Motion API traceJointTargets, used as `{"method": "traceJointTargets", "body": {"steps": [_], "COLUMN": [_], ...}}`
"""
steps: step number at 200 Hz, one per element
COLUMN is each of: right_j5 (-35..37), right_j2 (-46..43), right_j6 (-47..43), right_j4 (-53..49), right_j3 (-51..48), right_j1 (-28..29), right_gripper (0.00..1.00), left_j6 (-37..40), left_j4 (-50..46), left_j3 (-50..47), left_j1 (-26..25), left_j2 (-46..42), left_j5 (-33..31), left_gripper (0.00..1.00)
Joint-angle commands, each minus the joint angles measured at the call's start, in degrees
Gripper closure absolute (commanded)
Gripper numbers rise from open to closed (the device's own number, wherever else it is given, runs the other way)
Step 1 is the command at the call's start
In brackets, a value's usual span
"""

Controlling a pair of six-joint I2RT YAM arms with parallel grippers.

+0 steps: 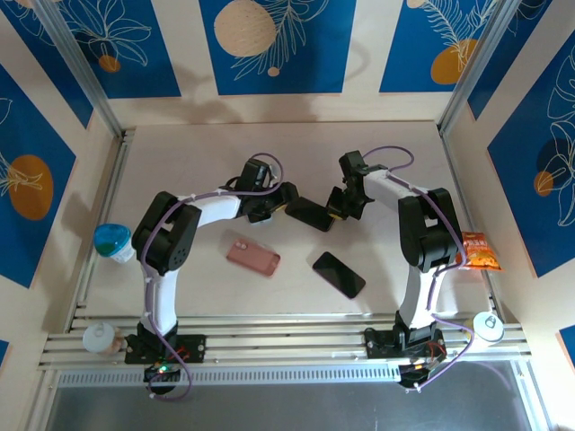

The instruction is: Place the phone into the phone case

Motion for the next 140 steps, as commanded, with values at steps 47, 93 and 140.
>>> {"method": "traceJointTargets", "body": {"steps": [47,93,140], "right_j5": [1.5,1.2,2.9], "right_j2": [-0.6,0.9,4.0], "right_j6": [-1.0,-1.6,-2.1], "right_j4": [-2.0,-2.6,-2.7], "right_j3": [1.0,1.4,-0.6], "right_j1": [-0.7,-1.1,1.2], "right_gripper": [1.00,1.00,1.00], "left_j6": [-1.5,-1.8,-2.3], "left_j4": [2.0,2.5,3.1], "left_j3": [0.0,0.2,-0.1], "left_j1": [-1.2,-1.5,-1.7], "left_j2": [0.1,0.6,1.6], "left_j5": [1.6,1.9,2.1], "left_gripper": [0.43,0.43,0.43]}}
